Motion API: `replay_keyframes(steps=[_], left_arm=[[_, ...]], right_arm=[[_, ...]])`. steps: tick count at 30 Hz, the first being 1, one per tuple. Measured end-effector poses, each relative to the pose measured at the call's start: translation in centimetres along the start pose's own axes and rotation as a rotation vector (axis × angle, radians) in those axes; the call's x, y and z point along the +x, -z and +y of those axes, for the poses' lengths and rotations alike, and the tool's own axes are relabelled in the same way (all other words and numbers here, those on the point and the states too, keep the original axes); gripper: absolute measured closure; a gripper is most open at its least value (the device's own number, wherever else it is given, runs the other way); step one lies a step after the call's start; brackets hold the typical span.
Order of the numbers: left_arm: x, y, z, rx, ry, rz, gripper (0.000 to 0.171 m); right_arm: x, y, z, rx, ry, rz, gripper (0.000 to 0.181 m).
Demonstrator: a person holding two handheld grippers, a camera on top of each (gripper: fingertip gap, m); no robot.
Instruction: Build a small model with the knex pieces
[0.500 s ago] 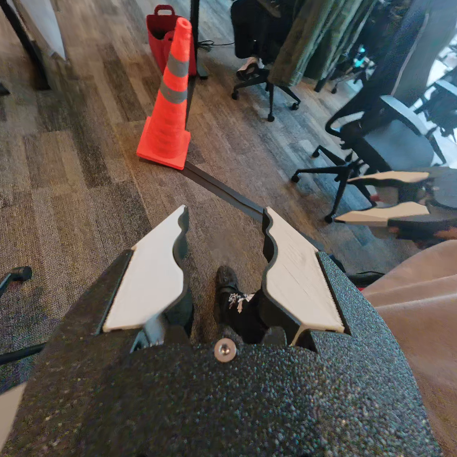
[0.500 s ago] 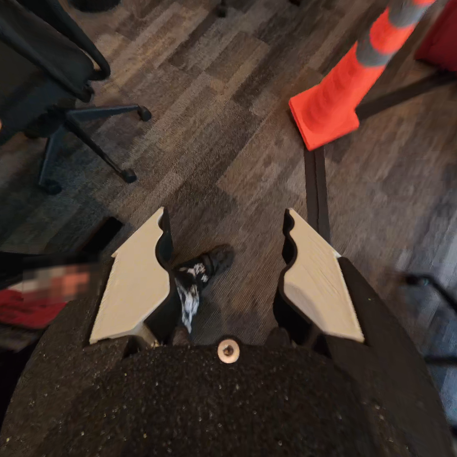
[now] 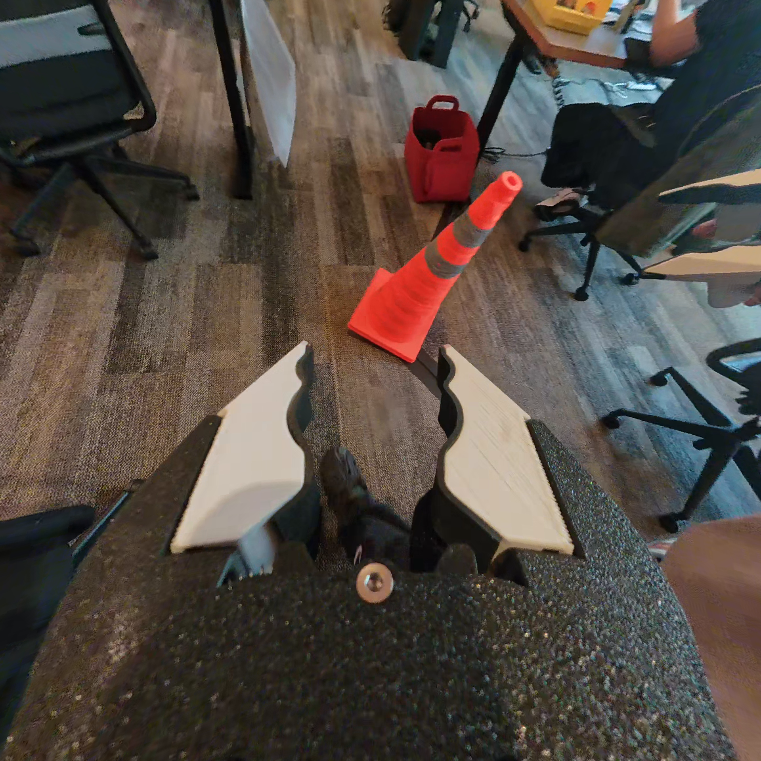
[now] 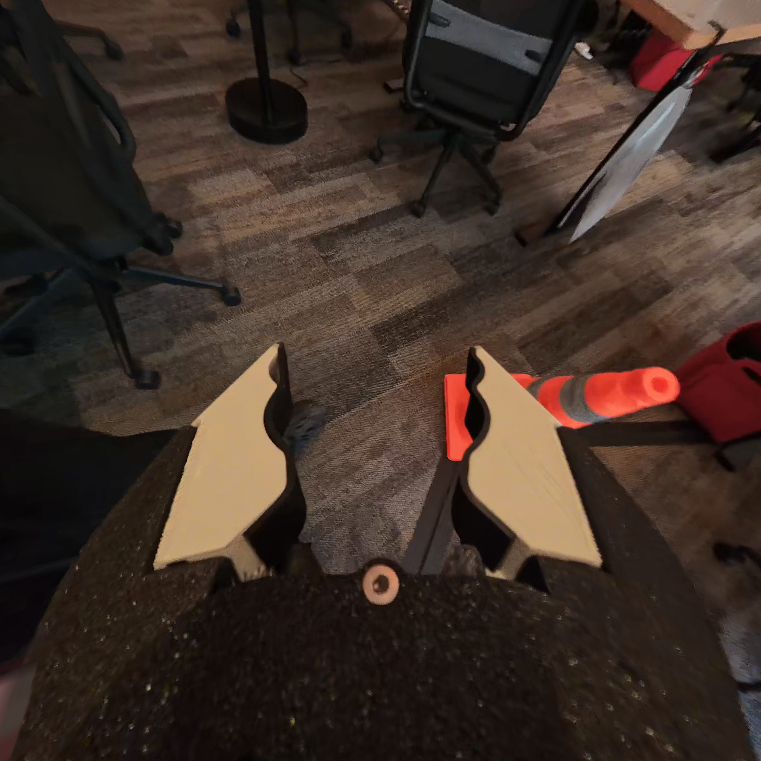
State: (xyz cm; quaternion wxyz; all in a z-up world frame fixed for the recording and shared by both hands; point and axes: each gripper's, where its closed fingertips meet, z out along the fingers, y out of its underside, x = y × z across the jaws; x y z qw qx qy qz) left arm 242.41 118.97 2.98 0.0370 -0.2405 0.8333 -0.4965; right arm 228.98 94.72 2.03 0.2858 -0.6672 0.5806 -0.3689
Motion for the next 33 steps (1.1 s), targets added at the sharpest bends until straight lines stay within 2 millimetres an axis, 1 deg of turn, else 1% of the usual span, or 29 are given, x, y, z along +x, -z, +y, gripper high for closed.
replay_keyframes(steps=[2, 4, 7, 8, 9, 11, 12, 14, 15, 16, 17, 18, 20, 23, 25, 27, 29, 30, 31, 32, 33], left_arm=[[-2.5, -3.7, -0.7, 0.002, 0.034, -0.018, 0.112], [-5.1, -8.0, -1.9, 0.024, 0.075, -0.027, 0.112], [-9.2, -16.1, -4.7, 0.035, 0.124, -0.015, 0.112], [-10.6, -18.8, -6.3, 0.033, 0.138, -0.001, 0.112], [-11.9, -21.2, -8.6, 0.049, 0.141, 0.011, 0.112], [-14.9, -24.7, -14.2, 0.115, 0.113, 0.003, 0.113], [-16.4, -26.0, -16.8, 0.141, 0.1, -0.011, 0.113], [-19.7, -27.7, -21.2, 0.198, 0.097, -0.062, 0.112], [-21.4, -28.2, -22.8, 0.217, 0.104, -0.094, 0.112], [-23.1, -28.7, -23.7, 0.222, 0.113, -0.132, 0.112], [-24.9, -29.1, -24.2, 0.221, 0.124, -0.177, 0.111], [-26.7, -29.3, -24.3, 0.213, 0.138, -0.228, 0.111], [-30.2, -29.3, -23.6, 0.186, 0.185, -0.345, 0.111], [-34.7, -28.6, -21.1, 0.125, 0.289, -0.554, 0.111], [-37.0, -28.1, -19.0, 0.072, 0.388, -0.71, 0.111], [-38.2, -28.4, -17.4, 0.034, 0.499, -0.868, 0.111], [-38.5, -29.7, -16.4, -0.003, 0.609, -1.032, 0.11], [-38.2, -30.8, -16.2, -0.006, 0.683, -1.109, 0.111], [-37.8, -32.4, -16.5, 0.017, 0.769, -1.171, 0.11], [-37.3, -34.5, -17.3, 0.07, 0.861, -1.202, 0.11], [-36.9, -37.2, -18.8, 0.137, 0.941, -1.189, 0.11]], right_arm=[[0.6, -4.1, -0.8, -0.016, -0.031, -0.04, 0.096], [1.4, -8.2, -2.1, -0.038, -0.028, -0.072, 0.096], [3.4, -14.5, -4.9, -0.081, -0.003, -0.129, 0.096], [4.4, -16.7, -6.2, -0.105, 0.006, -0.153, 0.094], [5.5, -18.8, -7.8, -0.107, 0.013, -0.176, 0.094], [7.5, -23.3, -11.5, -0.092, 0.061, -0.23, 0.094], [8.5, -25.6, -13.1, -0.089, 0.101, -0.257, 0.093], [10.4, -30.5, -16.4, -0.077, 0.167, -0.313, 0.092], [11.0, -32.8, -18.1, -0.068, 0.188, -0.349, 0.092], [11.6, -35.2, -19.8, -0.058, 0.211, -0.39, 0.091], [11.9, -37.5, -21.2, -0.048, 0.24, -0.435, 0.091], [12.1, -40.0, -22.5, -0.041, 0.277, -0.484, 0.09], [12.3, -44.8, -24.5, -0.03, 0.349, -0.594, 0.09], [12.3, -52.0, -26.5, -0.03, 0.467, -0.79, 0.088], [12.8, -56.4, -27.6, -0.021, 0.569, -0.923, 0.088], [14.0, -60.9, -28.5, -0.018, 0.653, -1.05, 0.086], [15.9, -65.2, -29.2, -0.023, 0.695, -1.172, 0.086], [17.1, -67.2, -29.5, -0.037, 0.726, -1.224, 0.085], [18.4, -68.9, -30.0, -0.044, 0.767, -1.266, 0.085], [19.8, -70.2, -30.7, -0.043, 0.815, -1.3, 0.085], [21.1, -71.3, -31.7, -0.029, 0.858, -1.327, 0.085]])
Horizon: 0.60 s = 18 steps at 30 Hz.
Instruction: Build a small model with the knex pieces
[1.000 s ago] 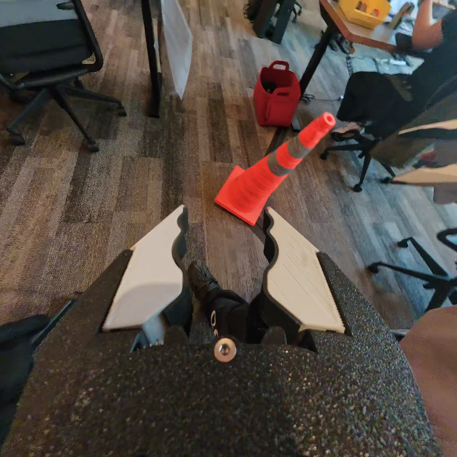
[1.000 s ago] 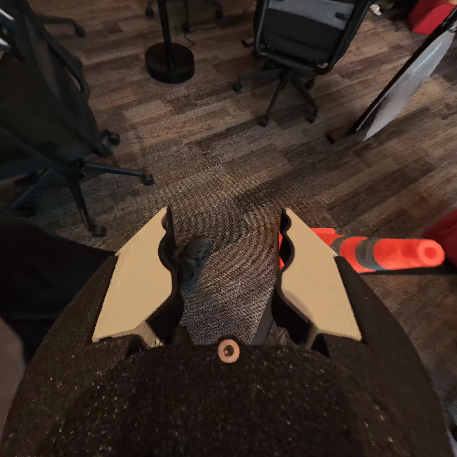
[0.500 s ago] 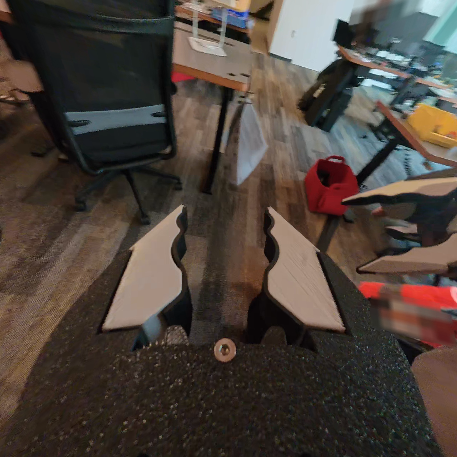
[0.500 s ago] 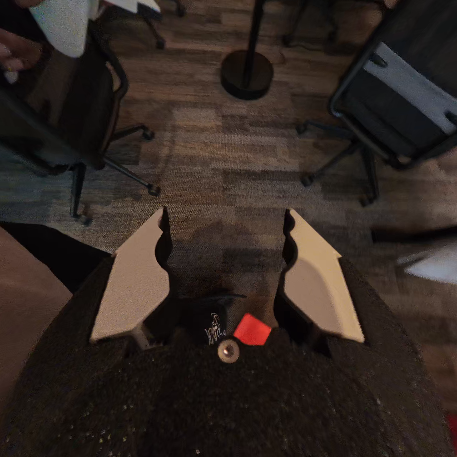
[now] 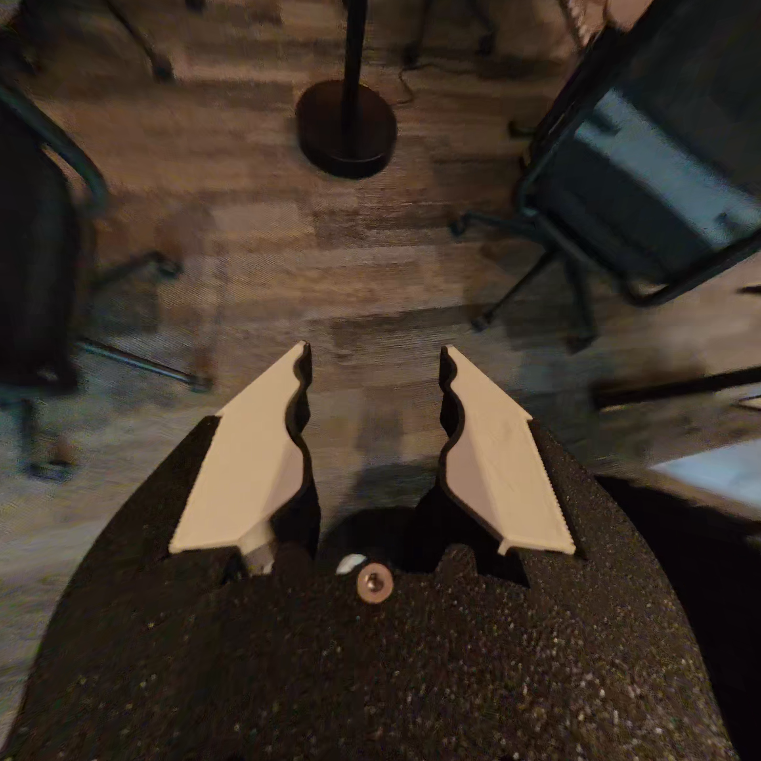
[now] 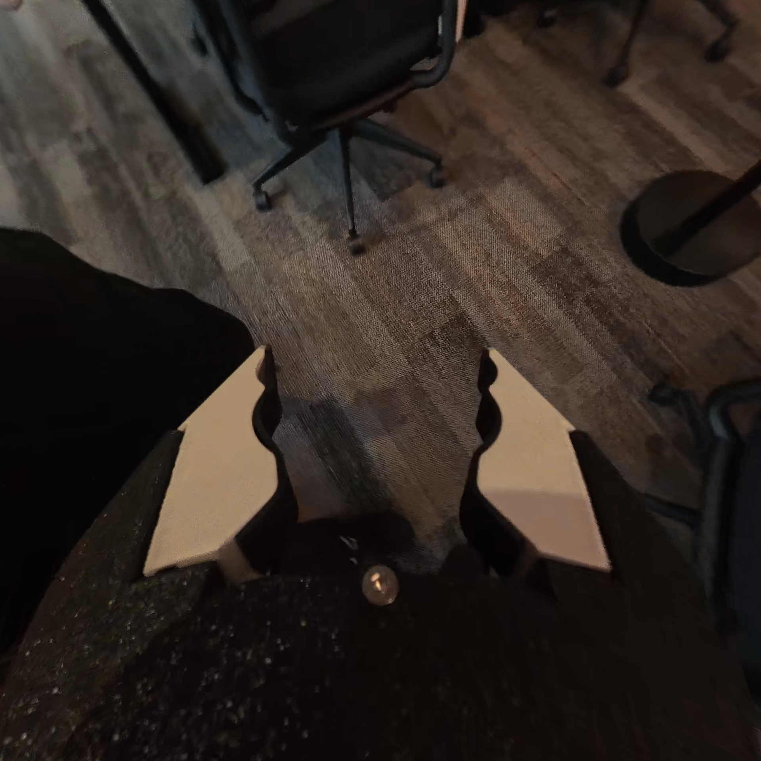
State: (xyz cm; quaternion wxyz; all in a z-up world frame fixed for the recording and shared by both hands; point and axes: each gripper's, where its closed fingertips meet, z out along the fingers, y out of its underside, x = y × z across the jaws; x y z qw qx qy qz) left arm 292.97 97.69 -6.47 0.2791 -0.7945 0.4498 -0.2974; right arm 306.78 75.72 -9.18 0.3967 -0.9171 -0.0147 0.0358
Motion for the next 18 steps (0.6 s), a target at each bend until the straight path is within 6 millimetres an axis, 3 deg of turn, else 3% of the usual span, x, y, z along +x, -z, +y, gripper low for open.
replay_keyframes(steps=[2, 4, 6, 8, 10, 13, 16, 18], left_arm=[[5.8, -0.6, 1.5, -0.033, 0.047, 0.039, 0.11], [9.6, -0.8, 2.4, -0.047, 0.015, 0.015, 0.11], [12.4, -0.6, 3.0, -0.021, 0.078, -0.001, 0.11], [14.0, 0.3, 4.4, 0.003, 0.143, -0.046, 0.11], [14.8, 1.8, 6.9, 0.019, 0.21, -0.113, 0.11], [15.1, 5.5, 11.5, 0.075, 0.361, -0.237, 0.11], [15.8, 10.9, 16.6, 0.153, 0.496, -0.389, 0.11], [16.7, 14.7, 20.2, 0.205, 0.579, -0.49, 0.11]], right_arm=[[2.6, 2.2, 0.7, 0.01, 0.055, -0.035, 0.085], [4.6, 3.3, 1.9, 0.006, 0.071, -0.075, 0.086], [5.6, 3.3, 3.3, -0.012, 0.098, -0.115, 0.086], [5.3, 2.8, 4.1, -0.031, 0.132, -0.176, 0.085], [3.7, 2.4, 3.8, -0.031, 0.186, -0.252, 0.085], [-0.3, 2.0, 3.5, -0.033, 0.284, -0.382, 0.086], [-4.8, 2.0, 4.2, -0.064, 0.4, -0.504, 0.085], [-7.7, 3.1, 4.4, -0.072, 0.475, -0.563, 0.085]])
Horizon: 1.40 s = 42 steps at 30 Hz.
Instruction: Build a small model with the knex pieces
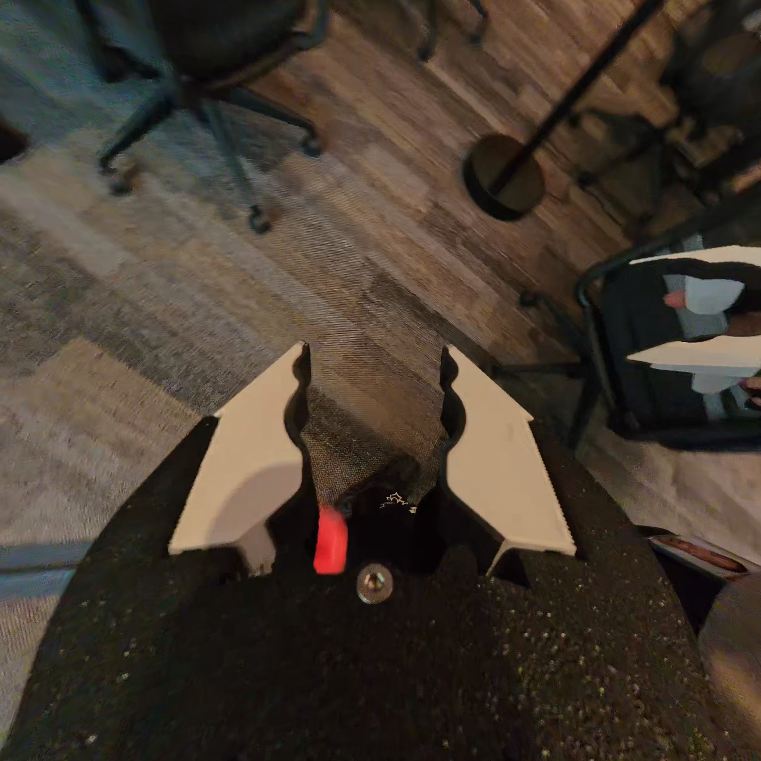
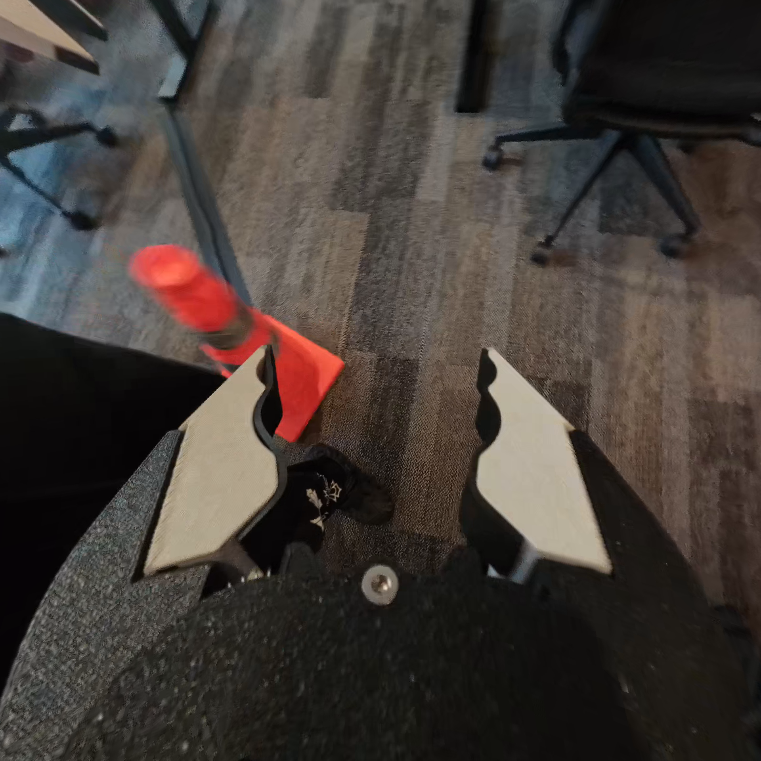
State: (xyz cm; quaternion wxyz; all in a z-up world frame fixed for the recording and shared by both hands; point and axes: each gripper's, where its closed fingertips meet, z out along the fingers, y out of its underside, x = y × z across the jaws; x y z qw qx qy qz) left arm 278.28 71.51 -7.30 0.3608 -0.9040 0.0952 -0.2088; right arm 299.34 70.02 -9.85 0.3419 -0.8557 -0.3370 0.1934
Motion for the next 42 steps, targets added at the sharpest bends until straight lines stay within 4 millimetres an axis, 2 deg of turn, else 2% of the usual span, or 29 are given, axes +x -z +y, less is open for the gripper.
replay_keyframes(steps=[4, 8, 11, 15, 18, 21, 24, 29, 32, 35, 38, 42], left_arm=[[-3.7, 6.8, 4.0, 0.114, 0.135, -0.127, 0.11], [-4.5, 12.6, 8.0, 0.178, 0.187, -0.164, 0.11], [-4.9, 18.1, 11.7, 0.21, 0.191, -0.216, 0.11], [-6.4, 25.7, 17.6, 0.208, 0.229, -0.295, 0.11], [-7.3, 31.3, 20.7, 0.234, 0.254, -0.364, 0.11], [-7.8, 35.4, 23.8, 0.274, 0.292, -0.424, 0.11], [-7.8, 38.3, 27.0, 0.334, 0.36, -0.485, 0.11], [-5.7, 42.3, 31.5, 0.436, 0.488, -0.57, 0.11], [-4.2, 43.2, 34.2, 0.418, 0.502, -0.602, 0.11], [-3.1, 43.4, 35.5, 0.413, 0.508, -0.598, 0.11], [-2.6, 42.5, 34.9, 0.407, 0.473, -0.575, 0.11], [-2.3, 39.7, 30.8, 0.414, 0.393, -0.503, 0.11]], right_arm=[[-5.6, 0.2, -1.8, 0.001, 0.096, -0.072, 0.085], [-10.6, 0.9, -0.8, -0.018, 0.15, -0.088, 0.085], [-14.2, 2.2, 0.2, -0.006, 0.173, -0.085, 0.086], [-17.9, 4.0, 1.9, -0.001, 0.167, -0.057, 0.086], [-20.9, 5.9, 2.0, 0.016, 0.176, -0.054, 0.087], [-22.8, 7.4, 1.5, 0.018, 0.244, -0.053, 0.087], [-23.6, 8.3, 0.4, 0.015, 0.306, -0.062, 0.088], [-24.6, 7.7, -2.9, 0.03, 0.393, -0.104, 0.088], [-26.2, 7.0, -4.8, 0.07, 0.404, -0.138, 0.088], [-28.2, 6.7, -5.1, 0.096, 0.433, -0.17, 0.087], [-29.1, 7.1, -3.9, 0.096, 0.466, -0.179, 0.088], [-28.2, 8.5, -2.5, 0.095, 0.425, -0.152, 0.087]])
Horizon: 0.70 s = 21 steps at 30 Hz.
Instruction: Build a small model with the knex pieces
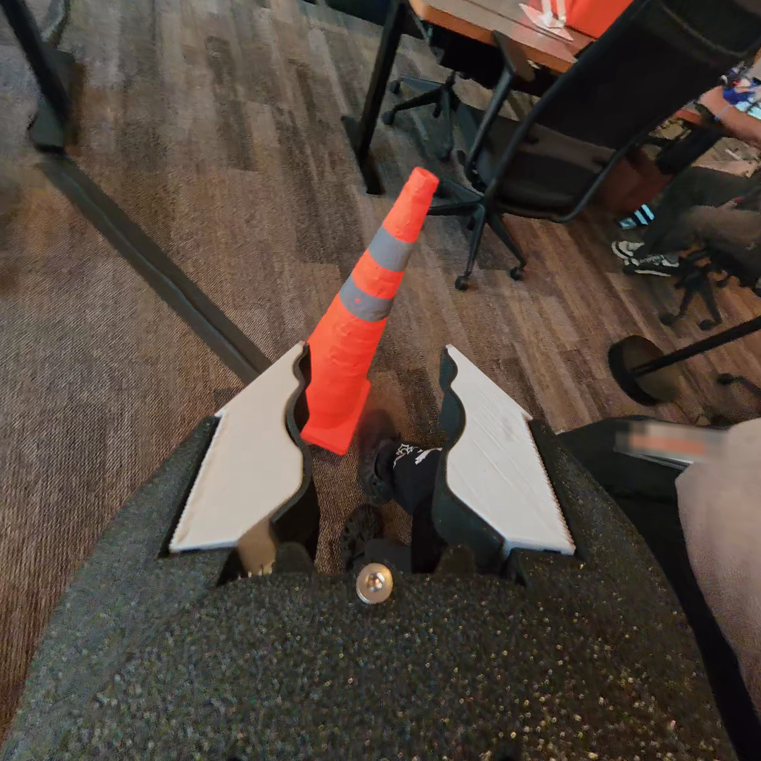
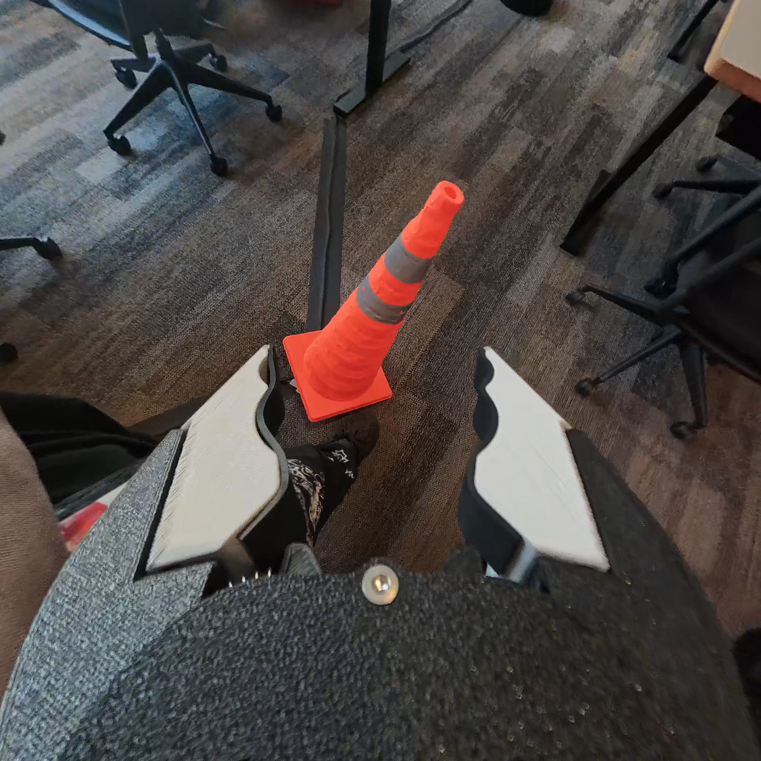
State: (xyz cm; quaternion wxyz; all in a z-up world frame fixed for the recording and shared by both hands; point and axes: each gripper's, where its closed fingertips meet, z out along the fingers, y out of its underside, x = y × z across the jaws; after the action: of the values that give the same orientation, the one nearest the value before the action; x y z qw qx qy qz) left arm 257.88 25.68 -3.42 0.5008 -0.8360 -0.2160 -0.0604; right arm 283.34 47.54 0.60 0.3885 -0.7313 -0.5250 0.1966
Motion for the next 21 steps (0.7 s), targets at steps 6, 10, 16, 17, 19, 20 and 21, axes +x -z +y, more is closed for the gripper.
replay_keyframes(steps=[6, 10, 16, 17, 19, 20, 21], left_arm=[[6.6, -6.5, -4.4, -0.041, -0.212, 0.138, 0.111], [10.5, -10.3, -7.2, -0.059, -0.298, 0.217, 0.11], [18.0, -15.5, -7.2, -0.132, -0.385, 0.348, 0.113], [19.5, -16.5, -6.9, -0.147, -0.392, 0.367, 0.113], [22.7, -18.5, -6.5, -0.169, -0.408, 0.398, 0.113], [24.3, -19.6, -6.4, -0.176, -0.418, 0.409, 0.113], [25.9, -20.9, -6.5, -0.181, -0.428, 0.416, 0.113]], right_arm=[[1.7, 3.3, 3.7, -0.002, -0.143, 0.093, 0.084], [2.7, 5.2, 7.4, -0.017, -0.267, 0.147, 0.084], [6.7, 6.5, 10.6, -0.011, -0.4, 0.188, 0.088], [7.7, 6.6, 10.9, -0.006, -0.409, 0.195, 0.088], [10.5, 6.6, 11.6, 0.002, -0.419, 0.206, 0.089], [12.0, 6.7, 11.8, 0.006, -0.418, 0.211, 0.089], [13.8, 6.7, 12.0, 0.008, -0.413, 0.215, 0.09]])
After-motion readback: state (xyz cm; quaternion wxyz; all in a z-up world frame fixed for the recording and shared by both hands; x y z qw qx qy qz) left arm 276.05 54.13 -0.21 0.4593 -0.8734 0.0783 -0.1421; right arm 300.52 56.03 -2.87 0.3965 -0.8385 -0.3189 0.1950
